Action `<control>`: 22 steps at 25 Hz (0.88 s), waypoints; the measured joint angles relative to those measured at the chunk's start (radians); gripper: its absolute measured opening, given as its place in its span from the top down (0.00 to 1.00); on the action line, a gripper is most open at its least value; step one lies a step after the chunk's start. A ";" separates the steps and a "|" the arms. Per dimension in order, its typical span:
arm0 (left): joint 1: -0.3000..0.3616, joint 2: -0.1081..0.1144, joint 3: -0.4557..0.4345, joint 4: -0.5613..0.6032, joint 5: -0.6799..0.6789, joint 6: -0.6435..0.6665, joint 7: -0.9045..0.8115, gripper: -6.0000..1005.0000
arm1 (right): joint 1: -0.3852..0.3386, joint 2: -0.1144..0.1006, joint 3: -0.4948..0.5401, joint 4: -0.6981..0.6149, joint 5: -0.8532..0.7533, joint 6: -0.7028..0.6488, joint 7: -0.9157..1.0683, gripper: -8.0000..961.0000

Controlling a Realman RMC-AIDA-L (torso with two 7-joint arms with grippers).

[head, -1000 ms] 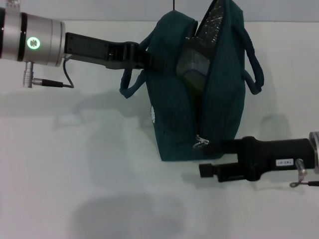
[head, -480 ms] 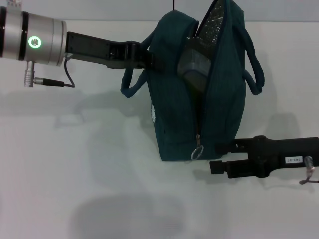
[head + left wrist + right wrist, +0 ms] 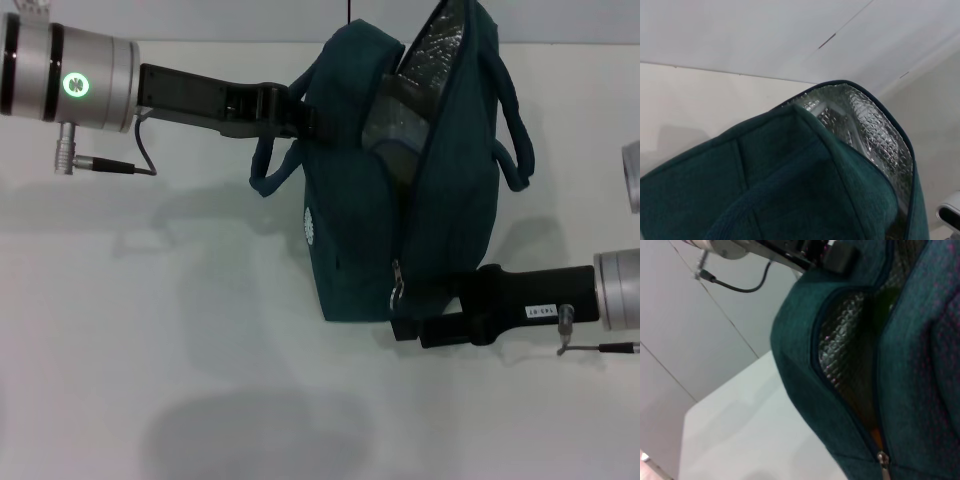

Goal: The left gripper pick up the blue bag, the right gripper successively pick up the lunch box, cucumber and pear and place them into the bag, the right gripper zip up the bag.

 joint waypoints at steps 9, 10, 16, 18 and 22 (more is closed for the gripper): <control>0.003 0.000 -0.003 0.000 -0.001 0.000 0.013 0.94 | 0.022 0.000 -0.106 0.001 0.144 0.051 -0.049 0.21; 0.003 0.000 -0.003 0.000 -0.001 0.000 0.013 0.94 | 0.025 0.000 -0.131 0.001 0.160 0.059 -0.049 0.21; 0.004 0.001 -0.003 0.000 -0.002 -0.001 0.017 0.94 | 0.033 0.000 -0.268 0.001 0.255 0.128 -0.044 0.22; 0.006 0.002 -0.003 0.000 -0.002 -0.001 0.020 0.94 | 0.031 0.000 -0.280 0.001 0.263 0.142 -0.044 0.22; 0.007 0.002 -0.004 0.000 -0.002 -0.002 0.025 0.94 | 0.021 0.000 -0.294 0.001 0.289 0.173 -0.043 0.23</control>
